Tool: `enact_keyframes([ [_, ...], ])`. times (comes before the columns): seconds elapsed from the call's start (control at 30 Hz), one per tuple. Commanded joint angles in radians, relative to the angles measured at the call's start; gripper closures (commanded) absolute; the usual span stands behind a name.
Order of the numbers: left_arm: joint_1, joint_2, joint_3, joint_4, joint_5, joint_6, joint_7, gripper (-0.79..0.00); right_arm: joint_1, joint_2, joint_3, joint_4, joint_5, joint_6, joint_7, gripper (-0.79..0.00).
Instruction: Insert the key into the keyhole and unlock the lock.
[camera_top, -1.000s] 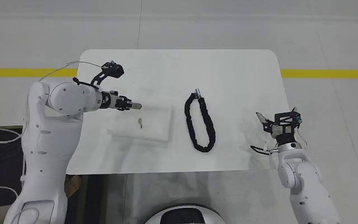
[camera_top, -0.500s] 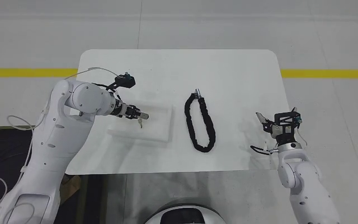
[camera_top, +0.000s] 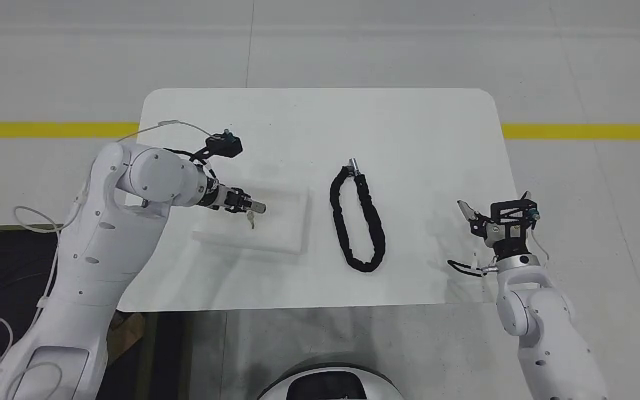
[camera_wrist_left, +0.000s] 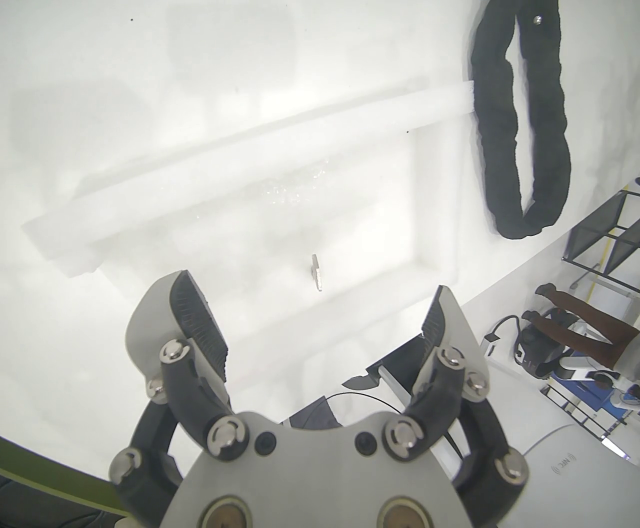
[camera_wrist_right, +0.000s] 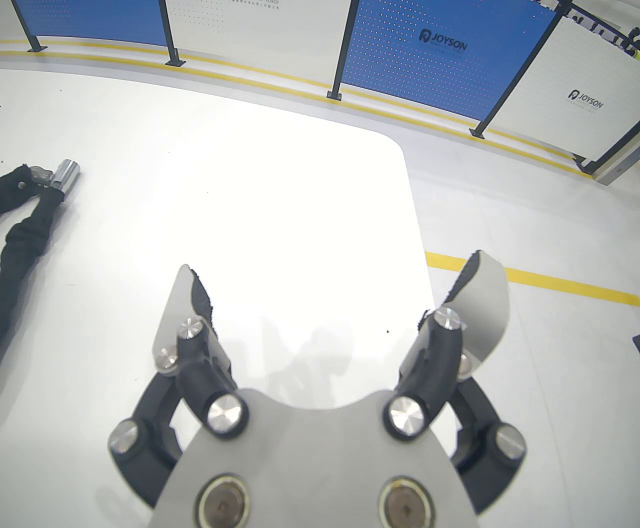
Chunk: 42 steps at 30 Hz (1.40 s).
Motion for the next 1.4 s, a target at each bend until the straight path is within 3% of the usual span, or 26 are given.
enact_keyframes([
  [0.0,-0.011,-0.002,0.013,0.041,-0.039,-0.044,-0.002,-0.785,0.000,0.000,0.000,0.000,0.000,0.000,0.000,-0.785],
  [0.33,-0.164,-0.024,0.199,0.201,-0.076,-0.063,-0.002,-0.782,0.000,0.000,0.000,0.000,0.000,0.000,0.000,-0.785],
  [0.43,-0.193,-0.027,0.239,0.218,-0.069,-0.053,-0.002,-0.508,0.000,0.000,0.000,0.000,0.000,0.000,0.000,-0.785],
  [0.5,-0.204,-0.027,0.254,0.221,-0.068,-0.047,-0.002,-0.385,0.000,0.000,0.000,0.000,0.000,0.000,0.000,-0.785],
  [0.6,-0.210,-0.023,0.268,0.229,-0.049,-0.034,-0.002,-0.296,0.000,0.000,0.000,0.000,0.000,0.000,0.000,-0.785],
  [0.87,-0.224,-0.019,0.288,0.255,-0.057,-0.029,-0.002,-0.179,0.000,0.000,0.000,0.000,0.000,0.000,0.000,-0.785],
  [1.0,-0.231,-0.017,0.294,0.266,-0.069,-0.030,-0.002,-0.043,0.000,0.000,0.000,0.000,0.000,0.000,0.000,-0.785],
  [1.37,-0.251,-0.003,0.319,0.248,-0.088,-0.006,-0.002,0.000,0.000,0.000,0.000,0.000,0.000,0.000,0.000,-0.785],
])
